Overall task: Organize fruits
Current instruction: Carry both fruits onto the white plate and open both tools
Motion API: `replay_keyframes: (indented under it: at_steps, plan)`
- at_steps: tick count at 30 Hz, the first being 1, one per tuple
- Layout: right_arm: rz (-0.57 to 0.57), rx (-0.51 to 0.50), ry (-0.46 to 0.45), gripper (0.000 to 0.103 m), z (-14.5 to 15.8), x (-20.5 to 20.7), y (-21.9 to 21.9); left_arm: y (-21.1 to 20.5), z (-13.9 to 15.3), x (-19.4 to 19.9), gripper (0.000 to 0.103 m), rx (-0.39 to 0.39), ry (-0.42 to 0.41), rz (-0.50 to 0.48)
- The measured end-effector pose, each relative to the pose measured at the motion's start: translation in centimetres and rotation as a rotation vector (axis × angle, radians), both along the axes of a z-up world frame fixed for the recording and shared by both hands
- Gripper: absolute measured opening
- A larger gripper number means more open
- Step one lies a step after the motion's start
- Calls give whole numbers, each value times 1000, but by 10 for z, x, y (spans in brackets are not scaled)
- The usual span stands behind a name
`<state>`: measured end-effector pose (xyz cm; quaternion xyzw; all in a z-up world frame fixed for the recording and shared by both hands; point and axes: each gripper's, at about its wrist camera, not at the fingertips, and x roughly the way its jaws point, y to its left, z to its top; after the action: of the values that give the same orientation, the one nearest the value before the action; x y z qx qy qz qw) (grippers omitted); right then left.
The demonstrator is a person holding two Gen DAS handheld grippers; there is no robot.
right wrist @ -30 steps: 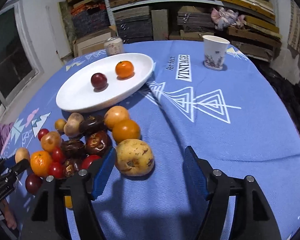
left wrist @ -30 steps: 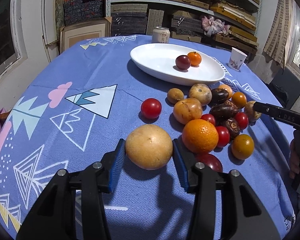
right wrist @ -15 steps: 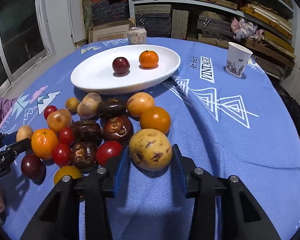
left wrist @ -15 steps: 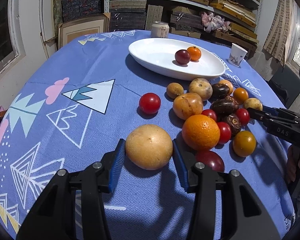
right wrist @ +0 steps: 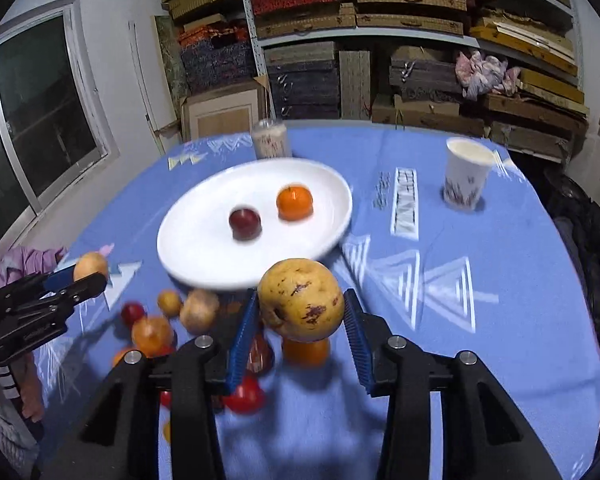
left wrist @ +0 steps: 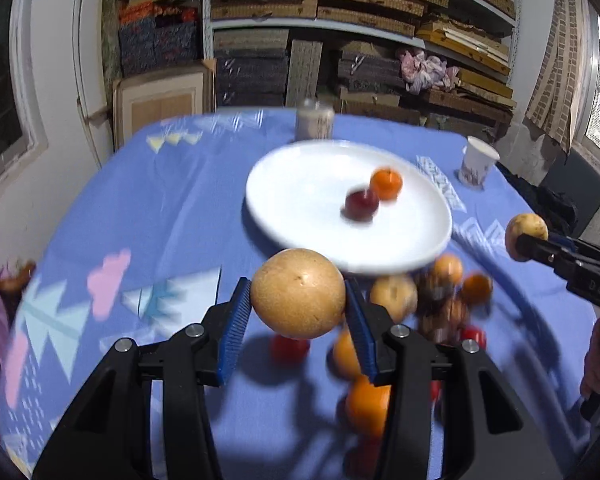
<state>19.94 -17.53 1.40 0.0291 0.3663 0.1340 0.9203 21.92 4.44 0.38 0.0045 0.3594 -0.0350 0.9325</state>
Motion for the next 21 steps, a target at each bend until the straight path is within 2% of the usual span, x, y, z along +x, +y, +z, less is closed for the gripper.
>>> replay_keyframes:
  at_steps: [3, 5, 11, 20, 21]
  plan:
    - [14, 9, 14, 44, 5, 37, 14, -16, 11, 37, 46, 13, -23, -10]
    - [26, 1, 33, 44, -3, 60, 27, -23, 8, 64, 46, 10, -15, -10]
    - [65, -52, 97, 44, -39, 98, 55, -19, -29, 122, 46, -26, 78, 16]
    - [49, -88, 100, 46, -52, 105, 55, -9, -58, 138, 47, -40, 165, 21]
    - [50, -89, 91, 46, -50, 103, 55, -10, -57, 136, 52, -29, 154, 24]
